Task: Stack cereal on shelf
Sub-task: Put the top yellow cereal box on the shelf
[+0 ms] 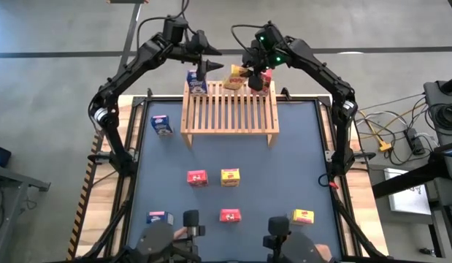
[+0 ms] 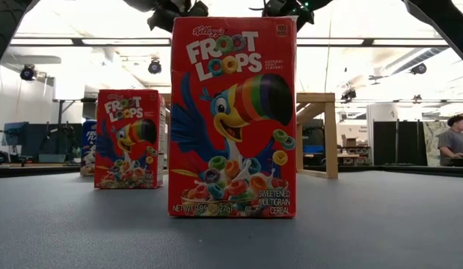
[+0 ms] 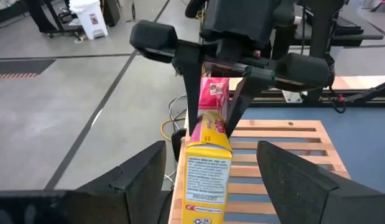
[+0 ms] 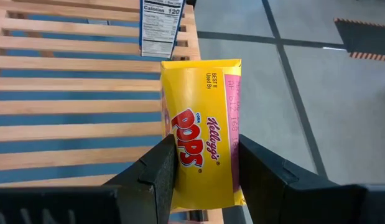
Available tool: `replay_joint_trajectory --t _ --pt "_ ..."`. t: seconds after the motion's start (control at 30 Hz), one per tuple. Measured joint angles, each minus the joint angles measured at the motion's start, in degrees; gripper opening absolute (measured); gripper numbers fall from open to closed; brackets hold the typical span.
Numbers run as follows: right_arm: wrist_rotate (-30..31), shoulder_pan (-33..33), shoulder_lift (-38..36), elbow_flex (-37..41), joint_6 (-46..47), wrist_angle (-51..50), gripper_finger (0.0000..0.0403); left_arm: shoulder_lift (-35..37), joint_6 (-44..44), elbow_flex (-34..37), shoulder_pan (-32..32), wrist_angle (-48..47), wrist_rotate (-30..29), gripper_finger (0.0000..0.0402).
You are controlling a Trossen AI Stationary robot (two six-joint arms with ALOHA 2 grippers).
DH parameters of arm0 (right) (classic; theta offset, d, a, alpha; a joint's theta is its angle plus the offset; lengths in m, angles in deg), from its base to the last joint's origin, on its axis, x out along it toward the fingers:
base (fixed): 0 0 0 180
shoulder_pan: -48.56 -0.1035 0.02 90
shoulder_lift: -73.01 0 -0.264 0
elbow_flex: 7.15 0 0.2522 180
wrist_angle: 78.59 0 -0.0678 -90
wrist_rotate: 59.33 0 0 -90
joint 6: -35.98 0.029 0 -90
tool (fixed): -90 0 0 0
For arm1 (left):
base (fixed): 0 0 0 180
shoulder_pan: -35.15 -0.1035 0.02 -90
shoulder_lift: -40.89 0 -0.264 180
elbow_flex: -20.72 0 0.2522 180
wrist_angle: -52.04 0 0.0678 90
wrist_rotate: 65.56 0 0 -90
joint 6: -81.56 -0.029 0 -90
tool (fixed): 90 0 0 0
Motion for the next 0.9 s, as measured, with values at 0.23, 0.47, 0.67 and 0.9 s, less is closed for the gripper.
replay_joint_trajectory --t 0.23,0.47,0.67,0.9 --pt "0.03 -1.44 0.02 0.00 -0.27 0.20 0.0141 7.83 0.32 9.25 -1.02 4.74 0.07 0.0224" --pt "1.47 -1.89 0.09 0.04 0.07 0.25 0.0141 19.22 6.88 26.52 -1.09 24.08 -0.01 0.0223" --pt "2.93 -1.97 0.11 0.07 0.86 -0.73 0.0141 24.62 8.57 34.69 -1.09 31.52 -1.98 0.0222" --pt "3.15 -2.58 0.13 0.20 1.26 -1.18 0.0141 25.15 8.79 36.26 -1.14 31.63 -3.02 0.0222"
